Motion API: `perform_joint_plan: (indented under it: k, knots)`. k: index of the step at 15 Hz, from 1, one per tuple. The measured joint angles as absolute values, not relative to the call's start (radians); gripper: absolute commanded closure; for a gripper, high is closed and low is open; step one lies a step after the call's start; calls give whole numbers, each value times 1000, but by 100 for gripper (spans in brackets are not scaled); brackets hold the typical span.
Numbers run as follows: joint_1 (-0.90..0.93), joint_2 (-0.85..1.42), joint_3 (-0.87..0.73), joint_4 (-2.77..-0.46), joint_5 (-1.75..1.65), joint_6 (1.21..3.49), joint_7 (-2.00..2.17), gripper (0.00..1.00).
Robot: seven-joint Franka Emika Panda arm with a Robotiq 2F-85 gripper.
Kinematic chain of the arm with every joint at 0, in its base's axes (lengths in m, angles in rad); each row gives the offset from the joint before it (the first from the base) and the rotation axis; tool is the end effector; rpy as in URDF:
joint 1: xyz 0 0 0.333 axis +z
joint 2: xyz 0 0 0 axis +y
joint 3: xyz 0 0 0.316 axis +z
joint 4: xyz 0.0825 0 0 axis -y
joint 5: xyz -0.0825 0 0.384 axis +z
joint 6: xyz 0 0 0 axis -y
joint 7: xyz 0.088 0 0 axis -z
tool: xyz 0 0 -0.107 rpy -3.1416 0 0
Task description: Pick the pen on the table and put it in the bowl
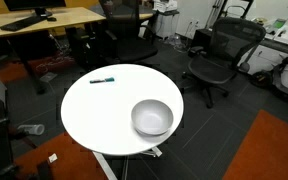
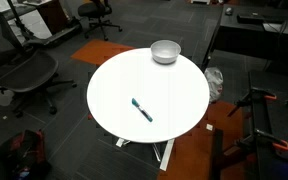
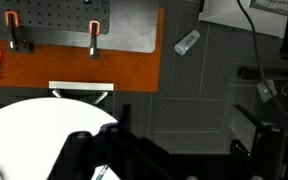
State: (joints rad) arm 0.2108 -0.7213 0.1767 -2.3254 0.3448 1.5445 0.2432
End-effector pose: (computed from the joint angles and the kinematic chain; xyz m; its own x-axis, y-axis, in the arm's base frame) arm 0.2822 0.1713 0.5803 0.9872 0.1059 -0.1189 0.0801 -0.9758 -0.2035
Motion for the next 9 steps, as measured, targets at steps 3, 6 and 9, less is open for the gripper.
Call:
perform_joint_plan:
  k: [3, 6, 9]
  knots:
    - [211, -721, 177, -2325, 345, 1545, 243, 0]
    - [211, -721, 177, -2325, 345, 1545, 243, 0]
    - [204, -721, 179, -2326, 345, 1545, 242, 0]
